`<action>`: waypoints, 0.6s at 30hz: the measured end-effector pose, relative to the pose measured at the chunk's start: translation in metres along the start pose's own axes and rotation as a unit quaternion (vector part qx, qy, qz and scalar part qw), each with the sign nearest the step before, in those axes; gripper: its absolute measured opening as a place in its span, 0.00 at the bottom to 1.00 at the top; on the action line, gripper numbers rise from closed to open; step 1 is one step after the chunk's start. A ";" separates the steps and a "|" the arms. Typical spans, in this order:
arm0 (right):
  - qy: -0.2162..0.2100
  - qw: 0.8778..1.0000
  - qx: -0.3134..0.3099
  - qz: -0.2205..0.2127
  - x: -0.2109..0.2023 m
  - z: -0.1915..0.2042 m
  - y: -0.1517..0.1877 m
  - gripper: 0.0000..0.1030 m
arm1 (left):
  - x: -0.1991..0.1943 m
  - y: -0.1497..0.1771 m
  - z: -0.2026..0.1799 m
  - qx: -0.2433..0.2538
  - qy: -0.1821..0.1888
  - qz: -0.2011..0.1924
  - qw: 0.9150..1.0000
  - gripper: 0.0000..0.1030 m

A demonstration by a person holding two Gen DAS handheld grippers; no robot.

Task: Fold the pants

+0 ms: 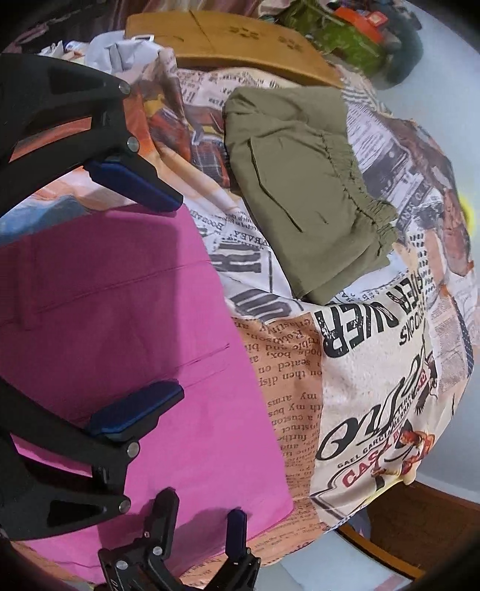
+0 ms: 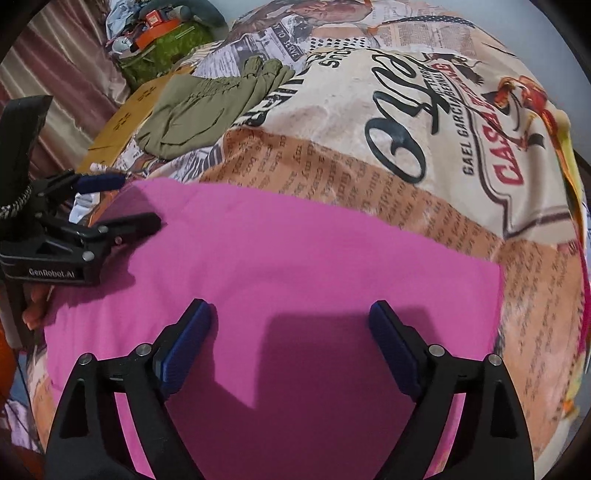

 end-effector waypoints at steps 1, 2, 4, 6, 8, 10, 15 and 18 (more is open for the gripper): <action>0.003 1.000 0.000 0.000 -0.002 0.001 0.002 0.83 | -0.004 0.003 -0.001 0.003 -0.004 -0.004 1.000 0.91; 0.006 1.000 -0.001 0.000 -0.004 0.002 0.005 0.83 | -0.008 0.006 -0.002 0.006 -0.006 -0.006 1.000 0.91; 0.014 1.000 -0.002 -0.002 -0.009 0.003 0.012 0.84 | -0.015 0.014 -0.003 0.007 -0.006 -0.007 1.000 0.91; 0.022 1.000 -0.001 -0.007 -0.016 0.005 0.021 0.84 | -0.020 0.022 -0.003 0.004 -0.007 -0.009 1.000 0.91; 0.028 1.000 0.000 -0.010 -0.021 0.006 0.028 0.84 | -0.026 0.029 -0.003 0.003 -0.007 -0.009 1.000 0.91; 0.033 0.999 0.003 -0.012 -0.026 0.007 0.036 0.84 | -0.032 0.035 -0.001 -0.002 -0.007 -0.008 1.000 0.91; 0.035 0.999 0.023 -0.017 -0.040 0.005 0.057 0.84 | -0.044 0.055 0.003 -0.015 -0.006 -0.010 1.000 0.91; 0.042 0.998 0.031 -0.023 -0.047 0.007 0.068 0.84 | -0.051 0.067 0.003 -0.010 -0.013 -0.012 1.000 0.95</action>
Point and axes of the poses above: each gripper's, at about its wrist camera, not at the fingertips, and x roughly the way its jaws point, z to its left, y to its underside, the point moved 6 cm from there along x, roughly the way its jaws point, and after that the axes turned 7 degrees about -y, right-handed, at the moved point
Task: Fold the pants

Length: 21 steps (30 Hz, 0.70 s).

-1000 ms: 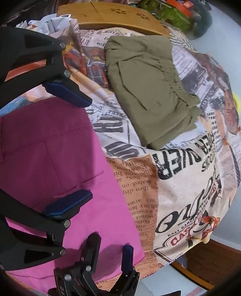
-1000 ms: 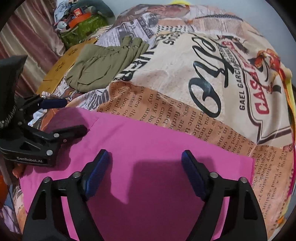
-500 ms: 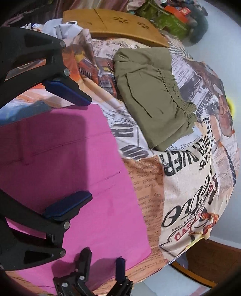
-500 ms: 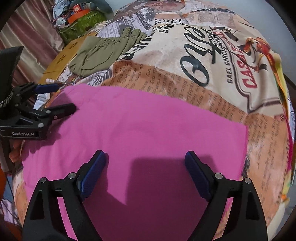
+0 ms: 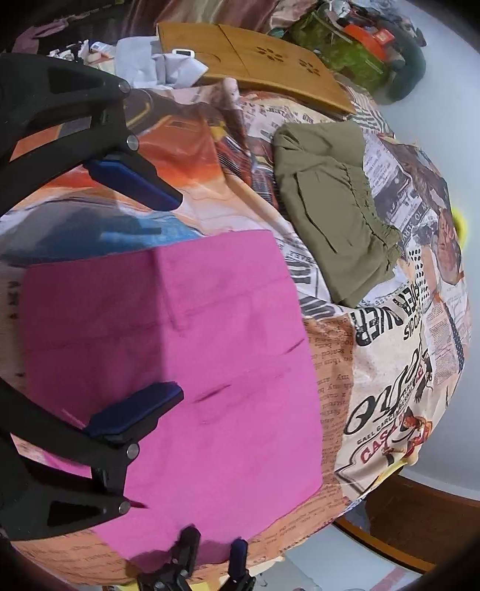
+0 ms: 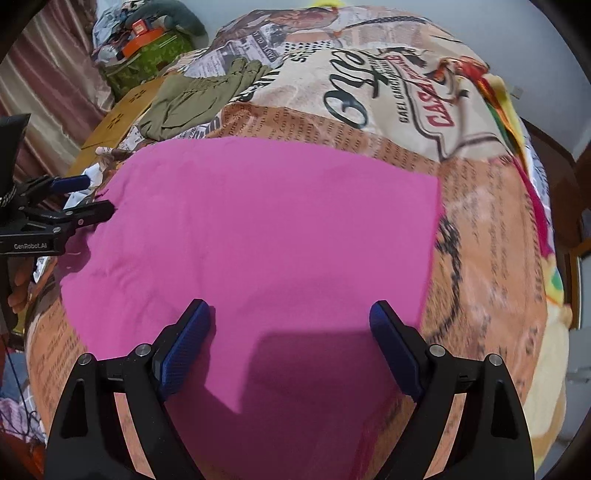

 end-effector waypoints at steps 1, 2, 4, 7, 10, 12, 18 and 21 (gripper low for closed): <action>0.002 1.000 0.004 -0.004 -0.003 0.000 0.004 0.84 | -0.002 0.005 0.000 0.003 -0.006 -0.004 1.000 0.95; 0.002 1.000 0.011 -0.008 -0.006 -0.001 0.007 0.84 | -0.004 0.008 0.000 0.005 -0.010 -0.006 1.000 0.95; 0.001 1.000 0.021 -0.011 -0.009 -0.002 0.013 0.84 | -0.009 0.015 -0.001 0.010 -0.017 -0.013 1.000 0.95; 0.001 1.000 0.027 -0.013 -0.013 -0.001 0.024 0.85 | -0.014 0.023 0.001 0.008 -0.023 -0.021 0.999 0.95; 0.006 0.999 0.028 -0.017 -0.016 0.001 0.030 0.86 | -0.017 0.027 0.003 -0.002 -0.022 -0.022 1.000 0.95; 0.006 0.999 0.032 -0.018 -0.017 0.001 0.032 0.86 | -0.019 0.029 0.004 -0.009 -0.019 -0.019 1.000 0.95; 0.010 1.000 0.009 -0.026 -0.025 0.016 0.026 0.86 | -0.030 0.031 0.012 -0.032 -0.021 -0.008 0.999 0.95; 0.010 0.999 -0.009 -0.040 -0.029 0.029 0.016 0.86 | -0.039 0.031 0.021 -0.047 -0.025 -0.011 0.998 0.95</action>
Point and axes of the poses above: each gripper's, at about its wrist camera, not at the fingertips, and x roughly the way its jaws point, z to its left, y to its underside, the point moved 6 cm from there along x, roughly the way its jaws point, and after that the axes turned 7 degrees about -y, right-handed, at the moved point
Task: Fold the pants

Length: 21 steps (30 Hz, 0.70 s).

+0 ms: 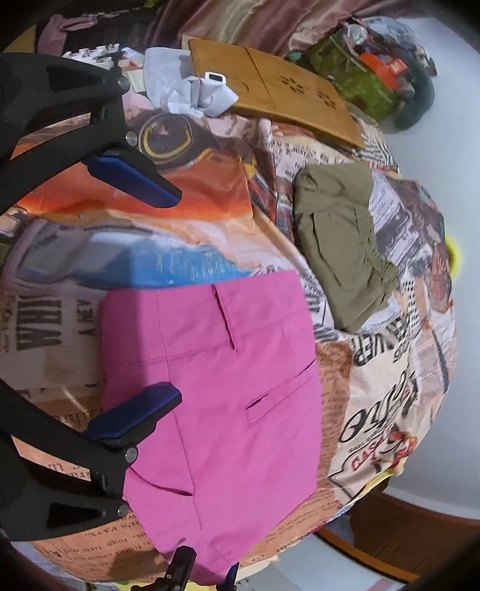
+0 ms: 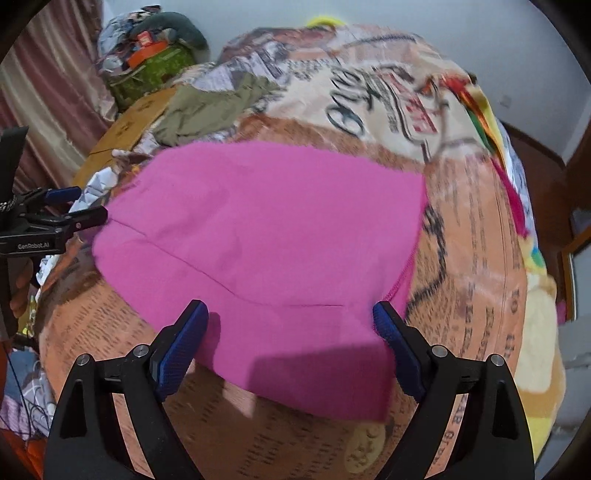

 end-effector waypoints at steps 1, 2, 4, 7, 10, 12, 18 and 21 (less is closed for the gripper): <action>-0.003 1.000 -0.006 -0.010 -0.001 0.006 -0.006 0.86 | -0.002 0.000 0.003 -0.008 0.005 0.003 1.000 0.95; -0.006 1.000 -0.010 -0.015 -0.001 0.010 -0.010 0.86 | -0.003 0.001 0.005 -0.016 0.012 0.007 1.000 0.95; -0.013 1.000 -0.014 -0.024 0.000 0.020 -0.017 0.86 | -0.004 0.004 0.010 -0.038 0.033 0.019 0.999 0.95; -0.019 0.999 -0.020 -0.035 0.004 0.032 -0.024 0.86 | -0.005 0.011 0.016 -0.072 0.055 0.036 0.995 0.95; -0.032 0.999 -0.023 -0.036 0.011 0.042 -0.027 0.86 | -0.004 0.020 0.019 -0.095 0.082 0.055 0.991 0.95; -0.033 0.999 -0.028 -0.031 0.019 0.047 -0.026 0.86 | -0.004 0.026 0.018 -0.109 0.097 0.068 0.987 0.95; -0.027 0.999 -0.036 0.000 0.041 0.045 -0.016 0.86 | -0.005 0.040 -0.001 -0.107 0.143 0.089 0.980 0.95; -0.035 0.999 -0.032 0.003 0.041 0.044 -0.012 0.86 | -0.004 0.043 -0.012 -0.113 0.174 0.105 0.973 0.95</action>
Point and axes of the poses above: each gripper's, at about its wrist camera, not at the fingertips, and x roughly the way its jaws point, z to its left, y to its underside, the point moved 6 cm from there along x, roughly the way its jaws point, and after that the axes turned 7 degrees about -y, right-handed, at the moved point
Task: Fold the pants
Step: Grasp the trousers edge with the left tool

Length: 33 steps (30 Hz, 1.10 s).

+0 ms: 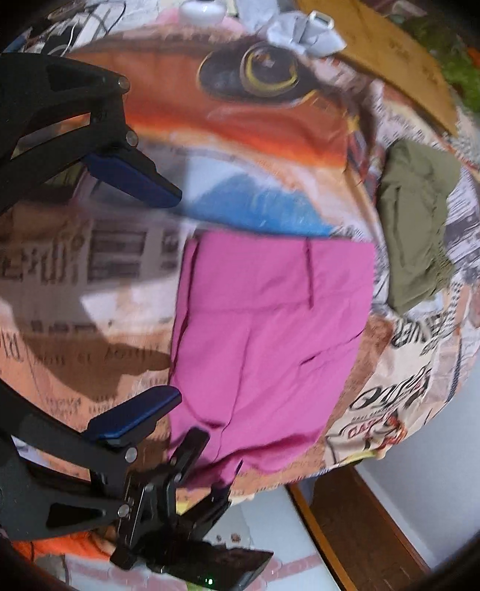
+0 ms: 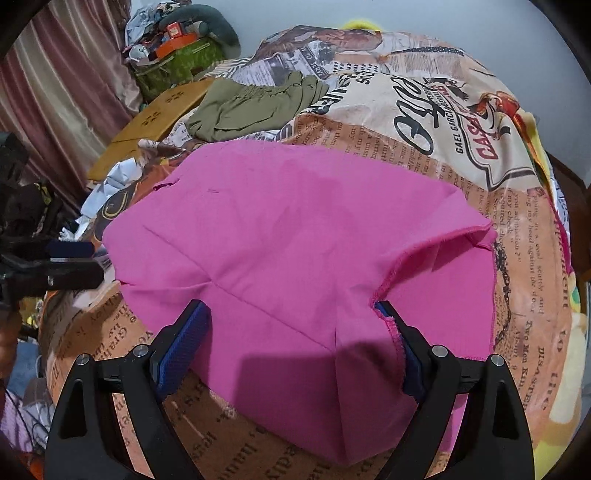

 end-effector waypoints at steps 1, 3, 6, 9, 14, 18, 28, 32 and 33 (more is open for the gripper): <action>-0.001 1.000 -0.001 0.001 0.000 0.001 0.000 0.86 | 0.002 0.000 -0.002 -0.003 0.005 0.002 1.000 0.95; -0.002 1.000 -0.001 0.001 0.000 0.001 0.001 0.86 | 0.004 0.000 -0.005 -0.010 0.024 0.006 1.000 0.95; -0.007 1.000 0.000 -0.003 0.000 0.002 0.002 0.86 | 0.011 -0.002 -0.004 -0.037 0.058 0.020 0.997 0.95; -0.014 1.000 0.005 -0.004 0.001 0.000 0.002 0.87 | 0.013 -0.006 -0.004 -0.058 0.093 0.026 0.994 0.95; -0.016 1.000 0.005 -0.004 0.002 0.001 0.002 0.88 | 0.014 -0.019 0.005 -0.116 0.152 0.022 0.981 0.94; -0.018 1.000 0.007 -0.005 0.002 0.000 0.002 0.88 | 0.016 -0.025 0.011 -0.126 0.132 0.010 0.983 0.63; -0.021 1.000 0.007 -0.005 0.003 0.000 0.002 0.88 | 0.021 -0.037 0.011 -0.109 0.036 -0.053 0.992 0.28; -0.021 1.000 0.007 -0.005 0.003 0.000 0.002 0.88 | 0.012 -0.039 -0.003 -0.059 -0.021 -0.100 0.993 0.22; -0.021 1.000 0.007 -0.005 0.003 0.001 0.002 0.88 | 0.009 -0.038 -0.004 -0.048 -0.030 -0.109 0.992 0.21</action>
Point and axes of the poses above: each gripper's, at about its wrist camera, not at the fingertips, and x roughly the way its jaws point, z to its left, y to its underside, the point moved 6 cm from there along x, roughly the way its jaws point, and after that the axes turned 7 degrees about -y, right-handed, at the moved point
